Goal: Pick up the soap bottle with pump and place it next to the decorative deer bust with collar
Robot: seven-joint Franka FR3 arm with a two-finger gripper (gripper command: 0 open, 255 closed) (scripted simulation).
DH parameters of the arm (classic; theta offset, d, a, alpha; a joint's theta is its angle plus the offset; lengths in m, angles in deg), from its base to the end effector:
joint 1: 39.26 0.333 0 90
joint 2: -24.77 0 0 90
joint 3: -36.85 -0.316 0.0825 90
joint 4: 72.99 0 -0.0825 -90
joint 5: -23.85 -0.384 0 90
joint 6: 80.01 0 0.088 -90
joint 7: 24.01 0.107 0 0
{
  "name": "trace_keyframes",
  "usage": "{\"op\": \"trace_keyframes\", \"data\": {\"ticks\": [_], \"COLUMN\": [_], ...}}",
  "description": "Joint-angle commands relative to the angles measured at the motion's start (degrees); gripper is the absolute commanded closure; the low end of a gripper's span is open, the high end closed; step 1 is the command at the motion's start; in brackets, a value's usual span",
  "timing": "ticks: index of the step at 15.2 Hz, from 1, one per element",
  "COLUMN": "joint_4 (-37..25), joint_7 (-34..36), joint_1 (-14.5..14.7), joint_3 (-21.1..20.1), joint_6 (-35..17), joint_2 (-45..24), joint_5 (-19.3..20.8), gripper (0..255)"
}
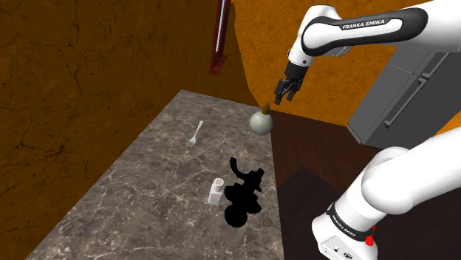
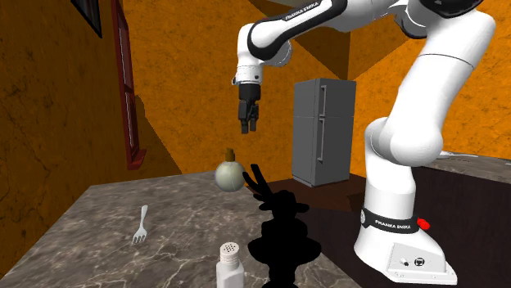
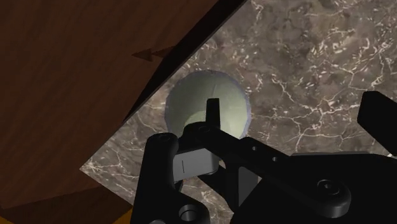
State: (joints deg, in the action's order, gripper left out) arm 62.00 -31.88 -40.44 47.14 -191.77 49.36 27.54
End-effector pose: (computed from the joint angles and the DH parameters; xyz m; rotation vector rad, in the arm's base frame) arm 0.4136 -0.0934 0.4901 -3.1300 0.0378 -0.0322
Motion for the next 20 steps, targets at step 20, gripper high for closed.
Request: {"op": "trace_keyframes", "data": {"ticks": [20], "joint_4": [-5.5], "joint_7": [-6.5], "joint_1": [-0.8], "joint_3": [4.1], "joint_6": [-19.9], "joint_2": [-22.6], "joint_5": [-1.7], "gripper": [0]}}
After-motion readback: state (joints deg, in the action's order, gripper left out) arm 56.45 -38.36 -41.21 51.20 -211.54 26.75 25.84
